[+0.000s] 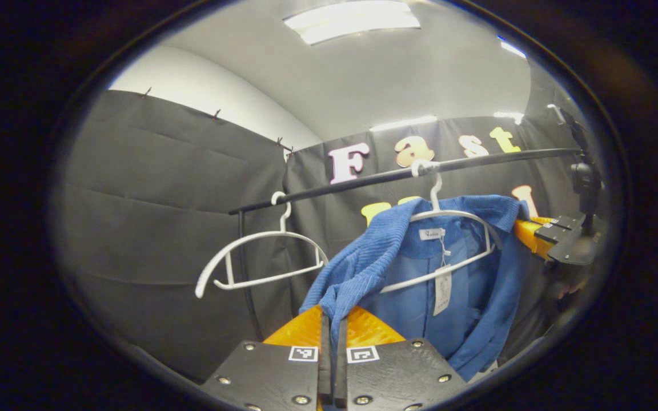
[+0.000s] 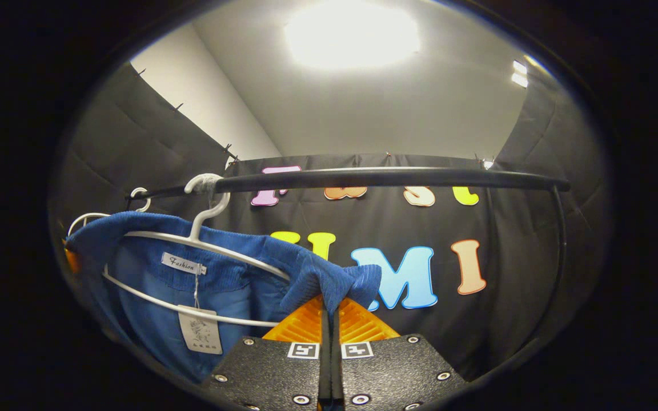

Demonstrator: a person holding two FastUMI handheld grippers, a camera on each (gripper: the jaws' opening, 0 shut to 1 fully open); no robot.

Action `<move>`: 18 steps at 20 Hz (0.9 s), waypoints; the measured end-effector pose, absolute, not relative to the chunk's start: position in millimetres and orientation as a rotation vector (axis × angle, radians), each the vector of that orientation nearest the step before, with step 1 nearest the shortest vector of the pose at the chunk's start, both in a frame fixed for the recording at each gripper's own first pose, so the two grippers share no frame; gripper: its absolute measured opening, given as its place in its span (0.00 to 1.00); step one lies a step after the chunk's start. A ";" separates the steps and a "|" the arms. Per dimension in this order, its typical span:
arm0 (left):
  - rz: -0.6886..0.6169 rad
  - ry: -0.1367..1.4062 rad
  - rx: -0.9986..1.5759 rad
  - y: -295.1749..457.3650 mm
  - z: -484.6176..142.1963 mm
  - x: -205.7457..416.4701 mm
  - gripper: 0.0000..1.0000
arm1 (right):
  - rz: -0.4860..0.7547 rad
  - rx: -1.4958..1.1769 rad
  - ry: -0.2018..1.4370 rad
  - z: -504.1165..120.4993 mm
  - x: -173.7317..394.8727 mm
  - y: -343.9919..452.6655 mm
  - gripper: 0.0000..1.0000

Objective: Grasp the clothes on the hanger with both hands and then place them into the laundry hamper below.

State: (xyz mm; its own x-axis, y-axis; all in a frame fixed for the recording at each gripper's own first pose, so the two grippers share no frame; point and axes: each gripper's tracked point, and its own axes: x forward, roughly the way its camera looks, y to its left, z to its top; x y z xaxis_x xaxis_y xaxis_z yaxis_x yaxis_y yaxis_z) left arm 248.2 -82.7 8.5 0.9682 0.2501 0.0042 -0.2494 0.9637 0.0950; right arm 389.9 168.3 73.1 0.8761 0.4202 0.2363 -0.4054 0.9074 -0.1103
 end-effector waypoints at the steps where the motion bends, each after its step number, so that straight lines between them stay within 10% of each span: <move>1: 0.265 -0.013 0.103 -74.5 18.3 246.0 0.07 | 0.421 -0.066 -0.271 76.8 395.3 164.6 0.00; 18: 0.228 -0.100 0.110 3.7 86.8 301.5 0.03 | 0.377 -0.146 -0.287 68.5 473.2 157.4 0.00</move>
